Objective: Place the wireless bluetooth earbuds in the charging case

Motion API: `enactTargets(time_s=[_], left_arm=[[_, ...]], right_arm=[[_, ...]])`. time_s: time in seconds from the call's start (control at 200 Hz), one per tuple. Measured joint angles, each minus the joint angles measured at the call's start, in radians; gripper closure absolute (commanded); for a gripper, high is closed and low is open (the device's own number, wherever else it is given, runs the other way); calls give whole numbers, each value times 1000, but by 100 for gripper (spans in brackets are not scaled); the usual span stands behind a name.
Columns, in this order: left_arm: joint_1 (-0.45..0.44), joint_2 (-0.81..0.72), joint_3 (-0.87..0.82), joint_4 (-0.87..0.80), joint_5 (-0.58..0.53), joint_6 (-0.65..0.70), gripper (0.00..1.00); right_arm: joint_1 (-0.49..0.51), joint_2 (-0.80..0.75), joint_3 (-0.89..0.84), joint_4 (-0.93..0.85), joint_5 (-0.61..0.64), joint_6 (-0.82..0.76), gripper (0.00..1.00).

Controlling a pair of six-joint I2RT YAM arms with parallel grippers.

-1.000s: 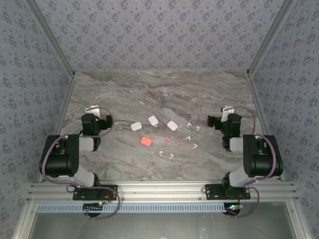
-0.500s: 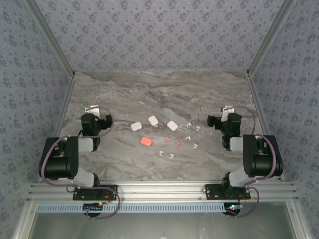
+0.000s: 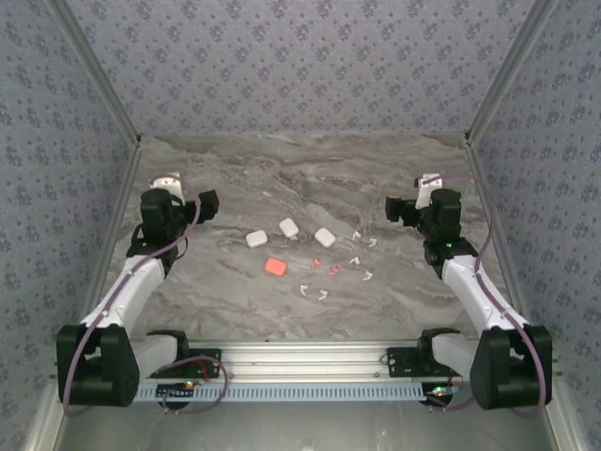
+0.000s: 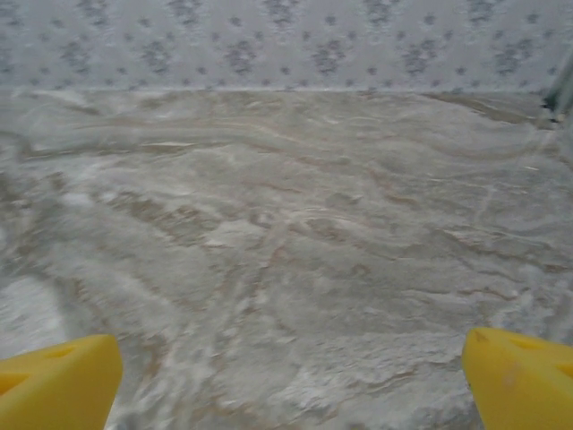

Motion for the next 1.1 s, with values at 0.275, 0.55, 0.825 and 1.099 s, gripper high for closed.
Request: enactTargets(time_s=[0.275,0.55,0.825,1.099], left_arm=[[-26,-184,-54,-243,190,-233,1],[-60,-217,-124,-298,316,-336,1],[-67,-210,-123,-296,335,-346,1],[-73,-211,-123,-296,334,-352,1]], right_arm=[[229,4,154,-394,1,23,0],[419,267,313,-602,40,18,7],[513,569,527,-694,60,-13,12],[521,771,692,-716,61,-53,15]])
